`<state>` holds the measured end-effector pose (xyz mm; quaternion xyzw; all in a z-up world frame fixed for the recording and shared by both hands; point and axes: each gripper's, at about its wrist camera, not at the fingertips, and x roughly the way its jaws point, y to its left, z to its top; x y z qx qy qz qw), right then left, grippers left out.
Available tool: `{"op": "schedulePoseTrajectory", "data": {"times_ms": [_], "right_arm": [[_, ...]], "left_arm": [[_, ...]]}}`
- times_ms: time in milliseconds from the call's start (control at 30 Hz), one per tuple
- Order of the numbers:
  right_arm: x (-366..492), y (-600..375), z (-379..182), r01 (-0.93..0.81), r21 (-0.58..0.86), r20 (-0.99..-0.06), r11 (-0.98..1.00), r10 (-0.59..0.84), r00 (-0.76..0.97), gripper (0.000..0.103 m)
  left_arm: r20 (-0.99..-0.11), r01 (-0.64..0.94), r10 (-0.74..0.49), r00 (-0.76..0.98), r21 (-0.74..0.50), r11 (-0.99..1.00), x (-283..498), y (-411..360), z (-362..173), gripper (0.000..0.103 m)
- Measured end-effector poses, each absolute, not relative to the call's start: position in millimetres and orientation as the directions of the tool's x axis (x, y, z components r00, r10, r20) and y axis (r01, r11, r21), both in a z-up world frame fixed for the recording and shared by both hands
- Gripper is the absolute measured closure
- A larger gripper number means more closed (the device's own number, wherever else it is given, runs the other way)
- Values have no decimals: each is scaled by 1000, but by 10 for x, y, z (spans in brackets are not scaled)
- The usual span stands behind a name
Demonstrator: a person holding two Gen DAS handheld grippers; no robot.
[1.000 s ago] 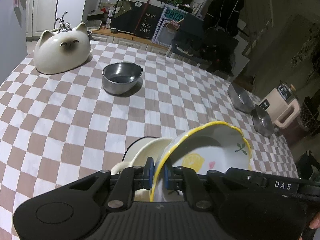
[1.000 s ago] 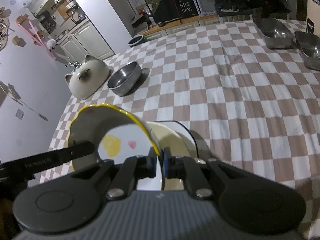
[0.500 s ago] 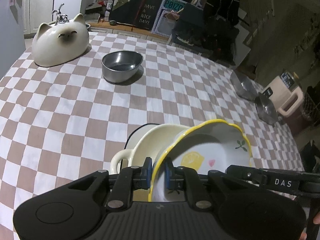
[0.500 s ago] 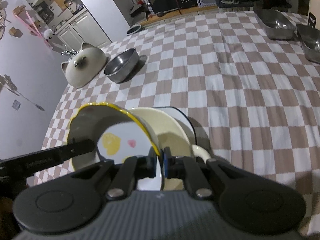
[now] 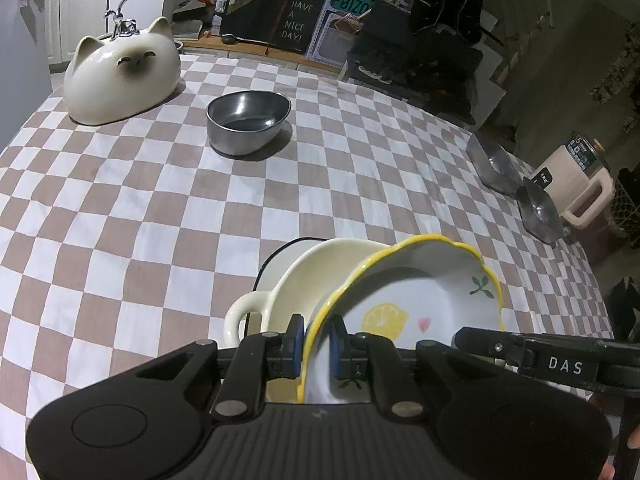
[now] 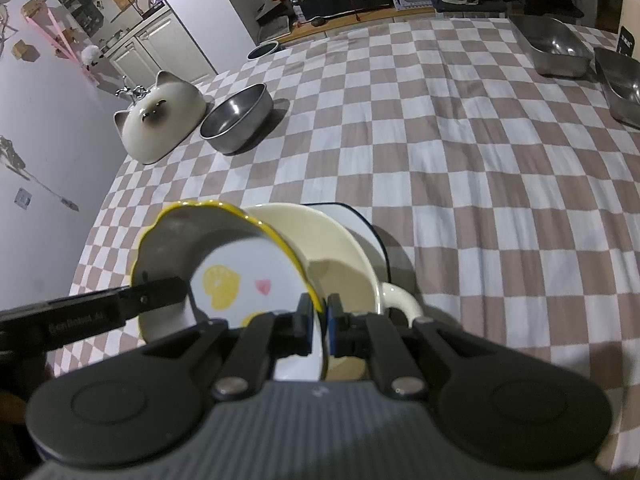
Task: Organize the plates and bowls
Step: 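Lower the floral bowl with both grippers into the cream bowl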
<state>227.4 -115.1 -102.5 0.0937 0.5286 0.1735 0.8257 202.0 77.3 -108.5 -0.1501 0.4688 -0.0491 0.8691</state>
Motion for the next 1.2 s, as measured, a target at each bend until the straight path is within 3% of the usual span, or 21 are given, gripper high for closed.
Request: {"op": "schedulePoseTrajectory", "data": {"times_ms": [167, 1200], "right_arm": [[2303, -1109, -1061, -174, 324, -847, 930, 367, 384, 94], [2502, -952, -1321, -129, 279, -881, 952, 307, 360, 92]], "left_arm": [[-809, -64, -224, 544, -306, 950, 2060, 751, -1132, 84], [-845, -75, -193, 499, -264, 961, 2231, 684, -1357, 84]]}}
